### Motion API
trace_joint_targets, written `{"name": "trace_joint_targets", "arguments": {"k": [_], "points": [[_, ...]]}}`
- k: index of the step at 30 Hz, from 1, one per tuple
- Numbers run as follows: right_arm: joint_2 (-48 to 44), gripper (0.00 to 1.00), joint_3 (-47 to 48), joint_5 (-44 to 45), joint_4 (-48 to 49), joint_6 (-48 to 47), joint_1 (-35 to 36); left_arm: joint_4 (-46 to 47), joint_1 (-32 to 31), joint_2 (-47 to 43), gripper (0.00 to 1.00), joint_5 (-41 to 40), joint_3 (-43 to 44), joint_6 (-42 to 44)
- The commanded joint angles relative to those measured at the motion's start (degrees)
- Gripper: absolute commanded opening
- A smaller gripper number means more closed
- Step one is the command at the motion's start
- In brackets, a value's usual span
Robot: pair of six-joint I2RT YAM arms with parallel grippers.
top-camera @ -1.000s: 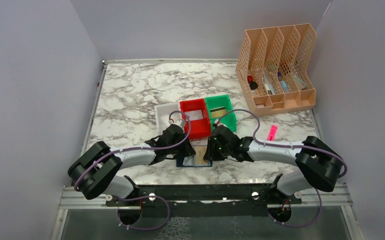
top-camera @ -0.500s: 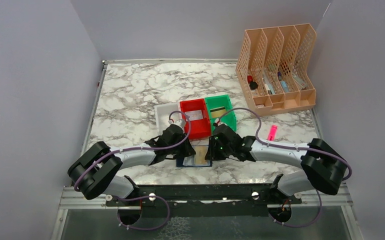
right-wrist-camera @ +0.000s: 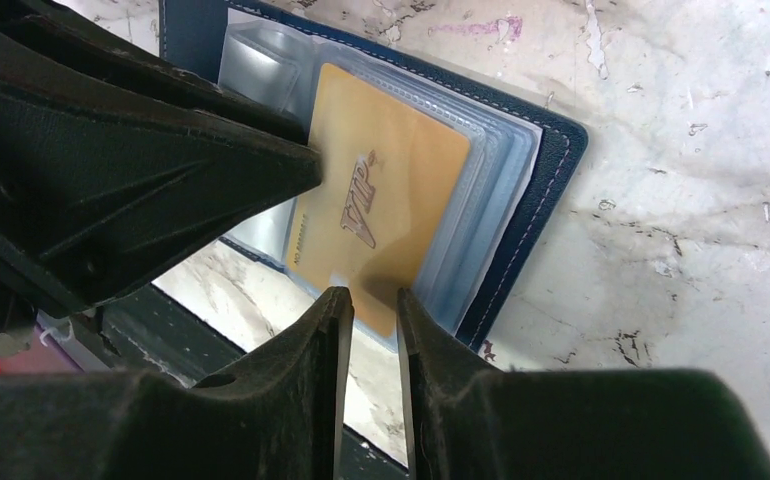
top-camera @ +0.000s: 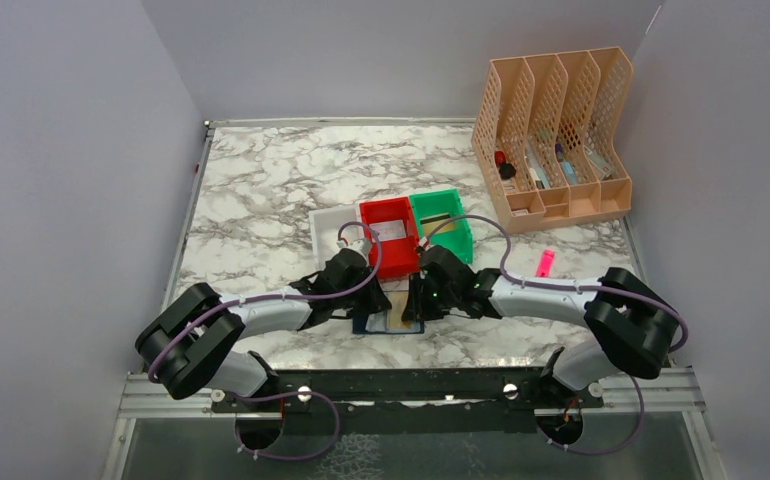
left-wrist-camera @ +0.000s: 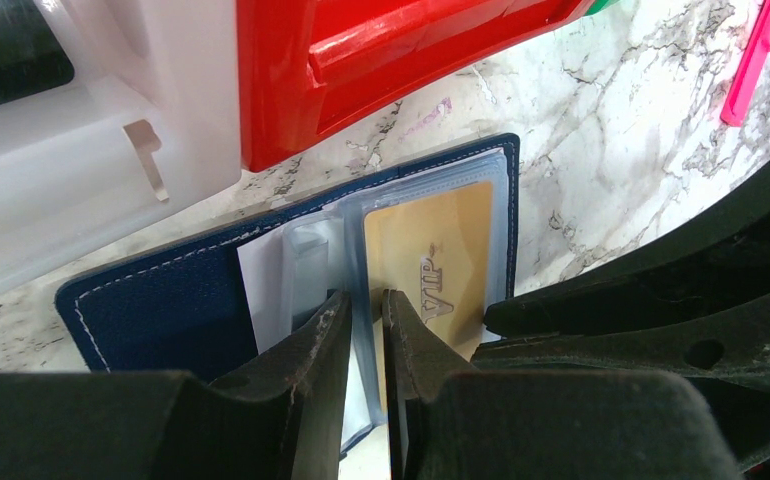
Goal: Take the credit cards out of the card holder
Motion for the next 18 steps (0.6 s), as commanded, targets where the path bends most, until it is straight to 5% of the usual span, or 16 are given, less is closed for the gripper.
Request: {"name": "trace_joint_targets", "arguments": {"k": [1, 7, 18], "points": [[2.55, 0.3, 0.73, 3.01, -1.22, -0.09, 0.07, -4.51, -0.45, 1.18, 0.22, -1.09, -1.38, 1.34], [4.7, 0.28, -1.27, 2.14, 0.47, 2.23, 0.07, -3.54, -0.48, 0.88, 0.22, 0.15, -1.92, 1.21], [5.0, 0.23, -2.05, 5.25, -1.52, 4.96, 0.07, -0.48, -0.4, -0.76, 0.0, 0.56, -4.65, -0.46]]}}
